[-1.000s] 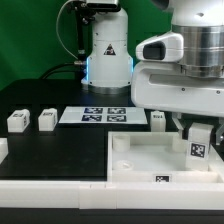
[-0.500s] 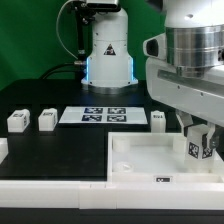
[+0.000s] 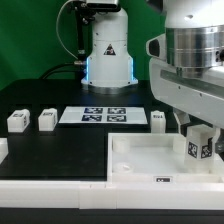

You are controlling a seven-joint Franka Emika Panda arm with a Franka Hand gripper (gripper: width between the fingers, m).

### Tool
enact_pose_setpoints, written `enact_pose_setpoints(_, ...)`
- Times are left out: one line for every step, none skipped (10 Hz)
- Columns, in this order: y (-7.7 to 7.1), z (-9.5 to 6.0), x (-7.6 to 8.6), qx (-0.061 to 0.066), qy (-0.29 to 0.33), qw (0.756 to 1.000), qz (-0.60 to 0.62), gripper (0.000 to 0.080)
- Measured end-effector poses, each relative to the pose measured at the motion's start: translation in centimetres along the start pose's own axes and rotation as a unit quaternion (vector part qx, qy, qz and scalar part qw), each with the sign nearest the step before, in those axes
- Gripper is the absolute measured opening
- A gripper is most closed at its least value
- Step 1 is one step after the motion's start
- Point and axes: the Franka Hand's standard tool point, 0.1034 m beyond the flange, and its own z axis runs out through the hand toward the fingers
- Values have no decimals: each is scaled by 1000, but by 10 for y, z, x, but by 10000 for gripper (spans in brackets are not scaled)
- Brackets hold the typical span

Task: Assemble one leg

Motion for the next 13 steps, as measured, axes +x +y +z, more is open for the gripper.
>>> enact_pose_setpoints(0, 0, 0, -2, 3, 997, -83, 598)
enact_pose_setpoints(-1, 1, -3, -3, 4, 988, -152, 638)
enact_pose_setpoints(-2, 1, -6, -7, 8, 976, -216, 638)
enact_pose_setpoints(-3, 0, -8, -8, 9, 955, -295, 648)
enact_pose_setpoints(-4, -1, -6, -8, 11, 925, -379, 648)
enact_pose_setpoints(-4, -1, -5, -8, 12, 900, -436, 649)
enact_pose_setpoints(-4, -1, -5, -10, 11, 865, -502, 649)
enact_pose_setpoints(-4, -2, -5, -10, 11, 829, -559, 649)
enact_pose_setpoints(-4, -2, -5, -11, 9, 804, -595, 649)
enact_pose_setpoints(-4, -2, -5, -12, 9, 781, -624, 649)
enact_pose_setpoints(-3, -1, -4, -12, 9, 768, -640, 649)
enact_pose_setpoints(-3, -1, -4, -12, 8, 774, -633, 629)
enact_pose_setpoints(-3, -1, -4, -12, 8, 774, -632, 629)
